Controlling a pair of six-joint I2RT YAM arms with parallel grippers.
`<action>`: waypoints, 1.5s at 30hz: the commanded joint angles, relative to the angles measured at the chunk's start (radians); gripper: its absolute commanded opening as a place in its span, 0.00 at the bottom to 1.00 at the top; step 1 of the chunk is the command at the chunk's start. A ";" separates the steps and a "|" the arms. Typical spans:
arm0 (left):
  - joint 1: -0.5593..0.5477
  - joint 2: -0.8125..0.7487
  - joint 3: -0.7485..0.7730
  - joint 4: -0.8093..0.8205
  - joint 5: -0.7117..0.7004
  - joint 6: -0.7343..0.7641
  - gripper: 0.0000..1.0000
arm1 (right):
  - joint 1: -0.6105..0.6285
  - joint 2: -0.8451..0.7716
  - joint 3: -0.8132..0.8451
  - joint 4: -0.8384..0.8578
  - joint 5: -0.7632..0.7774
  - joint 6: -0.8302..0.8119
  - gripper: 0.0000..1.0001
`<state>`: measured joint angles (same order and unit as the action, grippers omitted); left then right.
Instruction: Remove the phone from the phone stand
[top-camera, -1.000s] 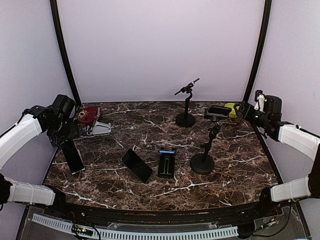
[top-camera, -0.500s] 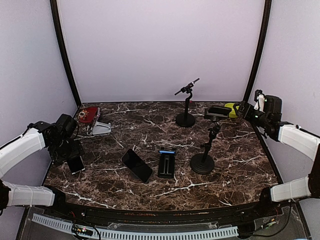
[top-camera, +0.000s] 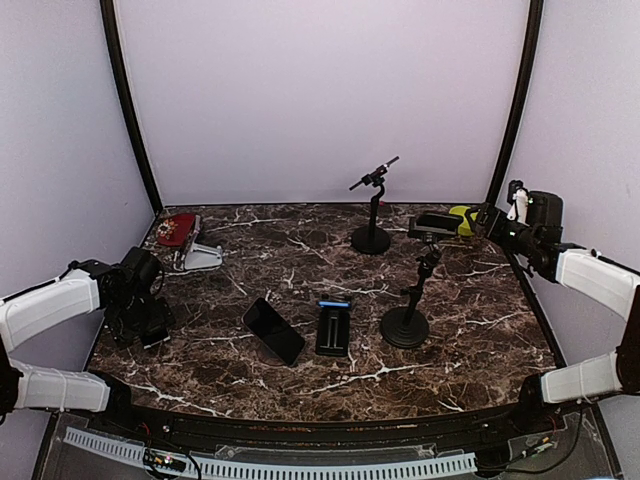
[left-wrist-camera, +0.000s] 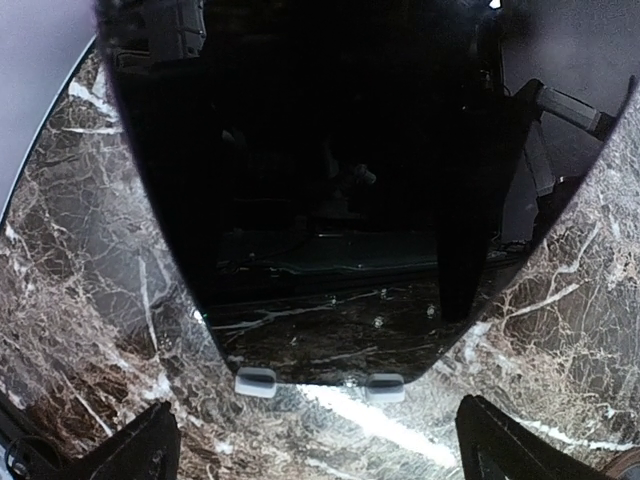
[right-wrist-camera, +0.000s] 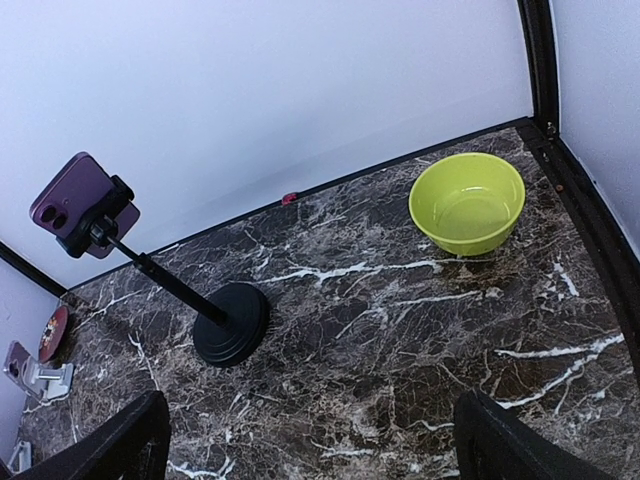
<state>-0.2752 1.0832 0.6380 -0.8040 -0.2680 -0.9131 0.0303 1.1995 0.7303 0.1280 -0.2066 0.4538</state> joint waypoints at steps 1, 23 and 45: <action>-0.005 0.022 -0.038 0.051 0.010 -0.017 0.99 | 0.001 0.009 -0.006 0.042 -0.012 -0.002 0.99; -0.005 0.096 -0.104 0.100 0.022 -0.066 0.88 | -0.007 0.019 -0.006 0.039 -0.008 -0.002 0.99; -0.073 -0.069 -0.205 0.230 -0.050 -0.001 0.86 | -0.012 0.023 -0.011 0.055 -0.037 0.005 0.99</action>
<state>-0.3115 1.0748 0.4622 -0.5980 -0.2905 -0.9367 0.0238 1.2205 0.7296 0.1349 -0.2237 0.4541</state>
